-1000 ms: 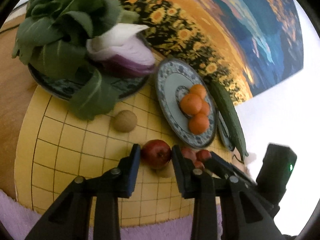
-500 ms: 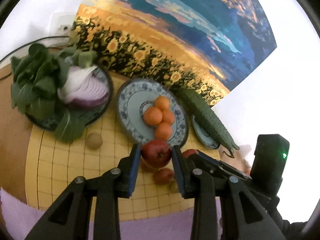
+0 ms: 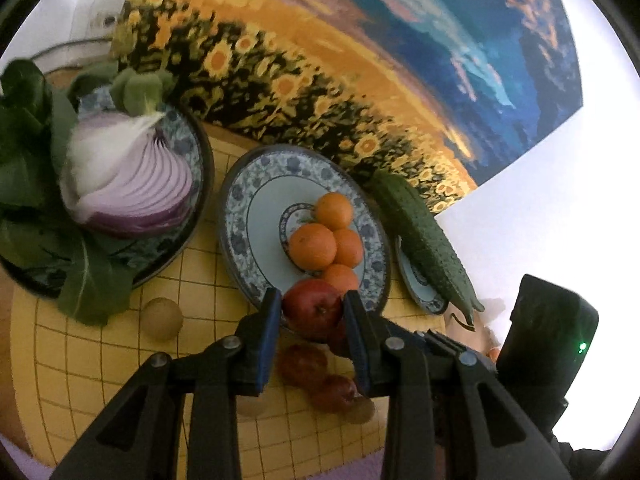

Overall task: Organize fruits
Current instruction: 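Lower the right tool's apple onto the plate and open while the left tool places its apple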

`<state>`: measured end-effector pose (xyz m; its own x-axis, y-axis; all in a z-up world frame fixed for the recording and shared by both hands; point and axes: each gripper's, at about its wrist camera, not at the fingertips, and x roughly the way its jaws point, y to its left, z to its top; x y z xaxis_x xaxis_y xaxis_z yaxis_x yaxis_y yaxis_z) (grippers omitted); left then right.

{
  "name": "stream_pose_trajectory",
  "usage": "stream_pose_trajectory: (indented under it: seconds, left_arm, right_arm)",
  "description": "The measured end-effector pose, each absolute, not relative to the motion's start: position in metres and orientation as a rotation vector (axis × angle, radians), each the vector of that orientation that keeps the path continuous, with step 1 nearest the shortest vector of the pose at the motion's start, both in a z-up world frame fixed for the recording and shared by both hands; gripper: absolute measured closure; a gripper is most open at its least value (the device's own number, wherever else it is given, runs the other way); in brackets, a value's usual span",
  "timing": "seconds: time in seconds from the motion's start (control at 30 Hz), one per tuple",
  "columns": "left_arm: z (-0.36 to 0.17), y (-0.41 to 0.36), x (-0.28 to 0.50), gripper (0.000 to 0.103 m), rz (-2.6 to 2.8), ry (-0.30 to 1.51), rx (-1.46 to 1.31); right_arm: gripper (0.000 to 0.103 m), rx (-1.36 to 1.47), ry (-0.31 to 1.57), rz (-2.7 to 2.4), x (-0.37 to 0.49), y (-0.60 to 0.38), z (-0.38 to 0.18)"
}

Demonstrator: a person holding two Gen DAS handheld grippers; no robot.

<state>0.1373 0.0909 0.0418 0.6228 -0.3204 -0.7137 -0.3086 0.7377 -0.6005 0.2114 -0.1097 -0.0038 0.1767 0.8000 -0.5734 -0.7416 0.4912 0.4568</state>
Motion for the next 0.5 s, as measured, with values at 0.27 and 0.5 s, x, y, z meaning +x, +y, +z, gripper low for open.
stream_pose_trajectory:
  seconds: [0.27,0.5]
  left_arm:
    - [0.025,0.094,0.153,0.07,-0.039,0.952,-0.826]
    - [0.023,0.095,0.162,0.07,-0.054,0.935,-0.865]
  right_arm:
    - [0.072,0.098,0.849,1.092,0.214,-0.106,-0.009]
    - [0.072,0.095,0.837,1.05,0.213,-0.105,-0.01]
